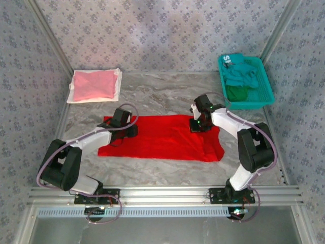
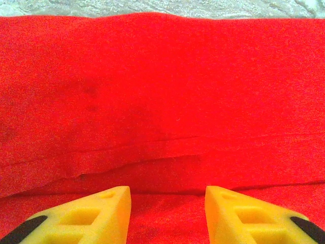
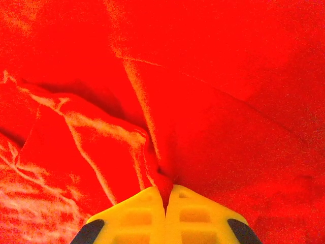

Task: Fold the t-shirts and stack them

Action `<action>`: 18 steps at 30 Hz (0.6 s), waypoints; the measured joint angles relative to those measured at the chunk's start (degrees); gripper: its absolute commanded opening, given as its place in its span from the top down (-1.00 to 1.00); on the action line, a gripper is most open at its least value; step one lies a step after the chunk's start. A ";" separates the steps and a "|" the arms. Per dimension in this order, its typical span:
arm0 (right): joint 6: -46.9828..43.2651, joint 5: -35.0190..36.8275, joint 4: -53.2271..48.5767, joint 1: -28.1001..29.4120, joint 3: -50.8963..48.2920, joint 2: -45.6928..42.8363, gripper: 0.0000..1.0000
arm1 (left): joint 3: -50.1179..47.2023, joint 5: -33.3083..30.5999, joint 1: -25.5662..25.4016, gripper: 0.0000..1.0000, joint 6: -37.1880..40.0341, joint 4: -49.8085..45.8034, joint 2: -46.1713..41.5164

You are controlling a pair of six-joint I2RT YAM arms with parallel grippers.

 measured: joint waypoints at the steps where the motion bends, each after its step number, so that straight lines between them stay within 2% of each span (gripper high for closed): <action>1: 0.00 0.35 -0.52 0.46 0.00 -0.09 0.89 | 0.00 -0.11 0.00 0.15 -0.13 0.04 0.00; 2: 0.00 0.83 -1.05 1.03 0.00 -0.11 0.71 | 0.00 -0.17 0.00 0.15 -0.20 0.07 0.00; 3: 0.15 1.31 -1.55 1.60 -0.02 -0.11 0.41 | 0.00 -0.35 0.00 0.15 -0.37 0.09 0.00; 4: 0.37 1.68 -1.84 1.97 0.00 -0.11 0.29 | 0.00 -0.52 0.00 0.15 -0.42 0.09 0.00; 9: 0.15 3.28 -2.82 2.82 0.07 -0.17 0.14 | 0.00 -1.01 0.00 0.15 -0.44 0.57 0.22; 18: 0.00 6.67 -3.52 3.82 2.45 0.26 0.16 | 0.00 -1.20 0.00 0.15 -0.57 0.57 1.29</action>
